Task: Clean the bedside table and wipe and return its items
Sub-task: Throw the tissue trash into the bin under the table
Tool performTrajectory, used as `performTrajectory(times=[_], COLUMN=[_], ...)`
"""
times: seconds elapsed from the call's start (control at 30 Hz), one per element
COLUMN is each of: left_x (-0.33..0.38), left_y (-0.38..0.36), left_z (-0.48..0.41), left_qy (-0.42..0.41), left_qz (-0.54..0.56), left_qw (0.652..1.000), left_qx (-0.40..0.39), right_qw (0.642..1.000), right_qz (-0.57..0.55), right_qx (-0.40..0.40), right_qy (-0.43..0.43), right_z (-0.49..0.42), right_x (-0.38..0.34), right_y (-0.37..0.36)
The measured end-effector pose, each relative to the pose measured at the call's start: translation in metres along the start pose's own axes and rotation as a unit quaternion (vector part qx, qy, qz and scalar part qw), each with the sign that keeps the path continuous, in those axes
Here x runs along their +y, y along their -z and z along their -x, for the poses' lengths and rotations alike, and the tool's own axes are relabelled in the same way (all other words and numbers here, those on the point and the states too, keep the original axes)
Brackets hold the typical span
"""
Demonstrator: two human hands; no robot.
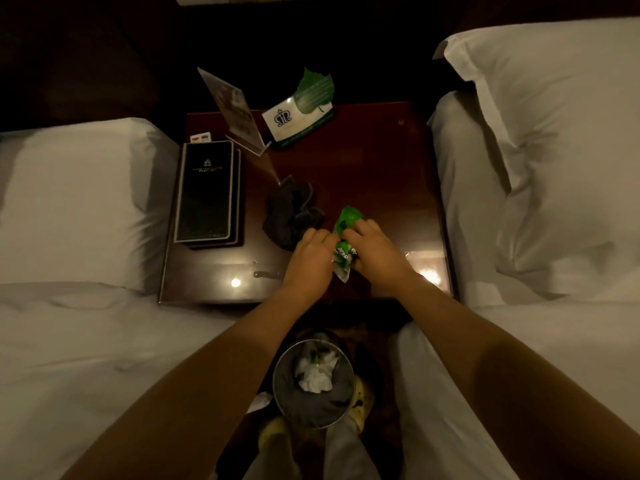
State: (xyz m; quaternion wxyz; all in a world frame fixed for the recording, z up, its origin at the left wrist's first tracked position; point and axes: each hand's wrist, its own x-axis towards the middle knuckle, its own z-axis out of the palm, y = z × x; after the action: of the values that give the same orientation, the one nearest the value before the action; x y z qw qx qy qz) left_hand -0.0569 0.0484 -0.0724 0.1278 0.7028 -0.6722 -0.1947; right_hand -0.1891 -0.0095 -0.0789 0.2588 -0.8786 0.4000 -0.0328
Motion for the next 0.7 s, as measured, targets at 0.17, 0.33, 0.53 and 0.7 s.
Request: performTrajectory(times=[0.17,0.33,0.53,0.7], left_x=[-0.014,-0.036,-0.062,-0.092], left_y=[-0.005,-0.014,-0.046,-0.111], left_z=[0.051,0.097,0.166,0.212], left_qy=[-0.015,-0.041,-0.044,0.018], left_qz=[0.005,0.007,0.036,-0.001], left_qw=[1.000,0.999,0.994,0.981], left_qx=[-0.014,-0.023,-0.091,-0.191], right_qw=[1.000,0.999,0.998,0.987], right_qz=[-0.003,-0.025,-0.032,-0.020], right_qx=[-0.013,-0.005,-0.030,-0.128], right_qy=[-0.009,-0.035,-0.052,-0.090], right_z=[0.033,0.065,0.115,0.144], right_x=[-0.029,-0.061,-0.085,-0.071], right_y=[-0.027,-0.062,-0.134,-0.222])
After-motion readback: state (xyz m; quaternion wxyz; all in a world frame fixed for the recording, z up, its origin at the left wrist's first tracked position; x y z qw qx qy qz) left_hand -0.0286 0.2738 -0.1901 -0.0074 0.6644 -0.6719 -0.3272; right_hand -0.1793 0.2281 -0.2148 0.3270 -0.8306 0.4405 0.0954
